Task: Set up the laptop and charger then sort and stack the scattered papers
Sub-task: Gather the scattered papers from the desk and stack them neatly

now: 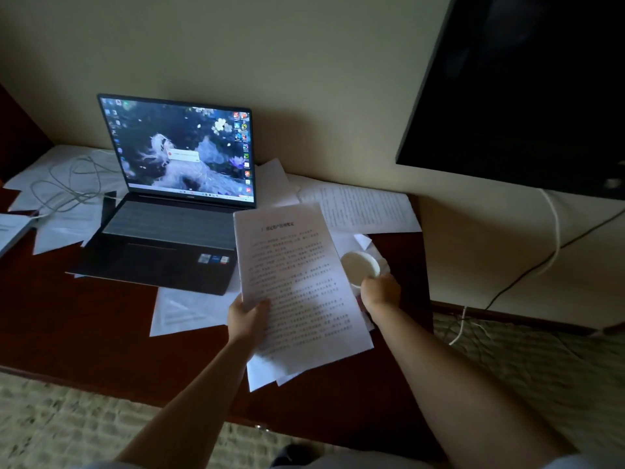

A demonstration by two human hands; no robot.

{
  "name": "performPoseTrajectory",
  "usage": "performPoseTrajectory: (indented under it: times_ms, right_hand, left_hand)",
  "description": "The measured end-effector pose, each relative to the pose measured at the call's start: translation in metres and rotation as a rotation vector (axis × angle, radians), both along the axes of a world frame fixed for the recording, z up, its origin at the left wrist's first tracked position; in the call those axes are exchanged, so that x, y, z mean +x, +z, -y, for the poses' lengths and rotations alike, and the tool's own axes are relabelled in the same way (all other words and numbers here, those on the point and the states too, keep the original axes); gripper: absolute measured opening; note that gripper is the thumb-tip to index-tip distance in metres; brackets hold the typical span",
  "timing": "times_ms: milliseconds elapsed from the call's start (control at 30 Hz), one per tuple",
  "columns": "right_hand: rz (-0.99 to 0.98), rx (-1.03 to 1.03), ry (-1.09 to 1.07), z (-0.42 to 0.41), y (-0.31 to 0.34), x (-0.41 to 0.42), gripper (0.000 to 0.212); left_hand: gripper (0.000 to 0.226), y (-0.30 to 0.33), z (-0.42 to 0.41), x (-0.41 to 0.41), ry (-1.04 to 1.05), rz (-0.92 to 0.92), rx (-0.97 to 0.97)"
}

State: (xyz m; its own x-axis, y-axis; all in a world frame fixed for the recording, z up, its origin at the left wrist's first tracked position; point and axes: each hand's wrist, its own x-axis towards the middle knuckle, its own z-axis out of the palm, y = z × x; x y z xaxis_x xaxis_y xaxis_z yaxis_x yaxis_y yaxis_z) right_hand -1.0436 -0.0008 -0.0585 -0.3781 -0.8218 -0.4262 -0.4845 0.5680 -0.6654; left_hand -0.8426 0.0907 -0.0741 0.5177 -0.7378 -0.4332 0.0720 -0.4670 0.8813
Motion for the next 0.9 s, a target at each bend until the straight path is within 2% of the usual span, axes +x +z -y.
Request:
performPoseTrajectory:
  times_ms: [167,333,433,467,567,667,767,900]
  right_hand:
    - [0.149,0.014,-0.094,-0.005,-0.004,-0.049,0.035]
    - [0.241,-0.048,-0.118,-0.013,-0.008,-0.055,0.041]
    - [0.177,-0.162,-0.143,-0.033,-0.011,-0.045,0.074]
    - [0.166,-0.194,-0.149,-0.043,-0.011,-0.042,0.075]
    - [0.109,-0.155,-0.067,-0.075,-0.013,-0.029,0.050]
    - [-0.015,-0.033,0.213,-0.088,-0.026,-0.012,0.034]
    - [-0.182,-0.005,0.358,-0.085,-0.033,0.004,0.040]
    - [-0.203,0.030,0.221,-0.076,-0.033,0.021,0.059]
  left_hand:
    - [0.010,-0.006,-0.005,-0.038,-0.019,0.024,0.058]
    - [0.016,-0.013,-0.025,-0.046,0.027,0.093,0.093]
    - [0.019,-0.013,-0.043,-0.039,0.109,0.147,0.090]
    - [0.020,-0.013,-0.050,-0.036,0.150,0.167,0.091]
    - [0.021,-0.014,-0.070,-0.025,0.245,0.232,0.103]
    - [0.020,-0.019,-0.080,-0.015,0.248,0.258,0.123]
    - [0.018,-0.025,-0.080,-0.002,0.204,0.253,0.118]
    - [0.017,-0.028,-0.072,0.027,0.138,0.238,0.113]
